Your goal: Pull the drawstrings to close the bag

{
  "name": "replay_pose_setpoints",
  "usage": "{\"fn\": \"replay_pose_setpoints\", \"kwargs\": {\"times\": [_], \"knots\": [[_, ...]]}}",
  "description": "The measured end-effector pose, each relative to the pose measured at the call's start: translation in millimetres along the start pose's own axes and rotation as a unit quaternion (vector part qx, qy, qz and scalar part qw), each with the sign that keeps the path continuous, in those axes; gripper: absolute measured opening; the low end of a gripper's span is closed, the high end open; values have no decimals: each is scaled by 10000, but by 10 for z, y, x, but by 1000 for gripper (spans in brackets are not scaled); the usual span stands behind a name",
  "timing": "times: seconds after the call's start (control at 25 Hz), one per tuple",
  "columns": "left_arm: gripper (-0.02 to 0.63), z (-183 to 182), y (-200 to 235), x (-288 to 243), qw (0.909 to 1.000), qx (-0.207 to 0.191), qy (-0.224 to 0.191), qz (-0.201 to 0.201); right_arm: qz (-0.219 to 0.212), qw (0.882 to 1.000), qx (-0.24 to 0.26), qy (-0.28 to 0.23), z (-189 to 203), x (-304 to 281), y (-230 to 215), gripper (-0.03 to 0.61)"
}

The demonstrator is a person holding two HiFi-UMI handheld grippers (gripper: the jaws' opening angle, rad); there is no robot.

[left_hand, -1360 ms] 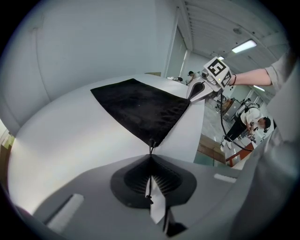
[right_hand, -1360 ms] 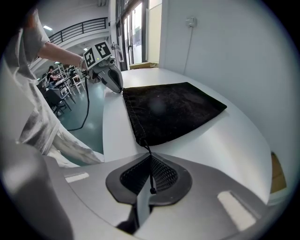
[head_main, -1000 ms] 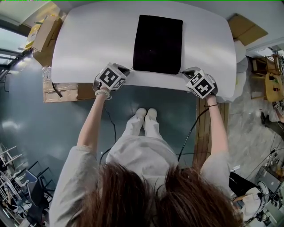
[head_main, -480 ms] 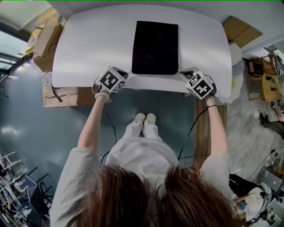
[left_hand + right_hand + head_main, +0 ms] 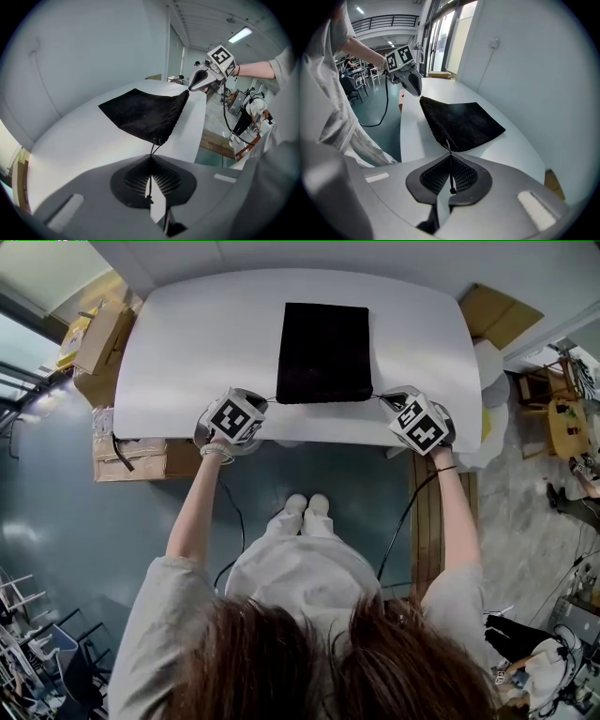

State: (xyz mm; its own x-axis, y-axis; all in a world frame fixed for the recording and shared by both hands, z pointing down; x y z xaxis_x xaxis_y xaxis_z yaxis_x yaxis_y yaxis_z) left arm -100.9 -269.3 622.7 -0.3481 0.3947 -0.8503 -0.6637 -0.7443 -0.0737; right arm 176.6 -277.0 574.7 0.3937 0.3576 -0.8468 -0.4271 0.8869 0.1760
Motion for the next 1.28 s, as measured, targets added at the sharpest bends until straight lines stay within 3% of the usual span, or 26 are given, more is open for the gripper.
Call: {"fn": "replay_pose_setpoints", "kwargs": {"times": [0.36, 1.28], "knots": [[0, -319, 186, 311, 9977, -243, -440, -451, 289, 9994, 83, -168, -123, 192, -92, 15], [0, -979, 424, 991, 9855, -473, -1337, -932, 1086, 9917, 323, -602, -561, 799, -423, 15]]}}
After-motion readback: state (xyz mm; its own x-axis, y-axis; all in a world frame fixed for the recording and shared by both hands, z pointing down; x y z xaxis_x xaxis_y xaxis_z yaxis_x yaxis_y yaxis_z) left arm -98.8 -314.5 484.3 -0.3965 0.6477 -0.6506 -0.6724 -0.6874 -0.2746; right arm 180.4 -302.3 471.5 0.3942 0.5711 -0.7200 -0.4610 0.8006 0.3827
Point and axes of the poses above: the fingertips, and each gripper's own axes: x backward along the fingers, y to its left, z out of its underside, the point moved 2 cm from there along x, backward along the fingers, and after that the axes turned 4 degrees about -z, right-handed, at the moved point
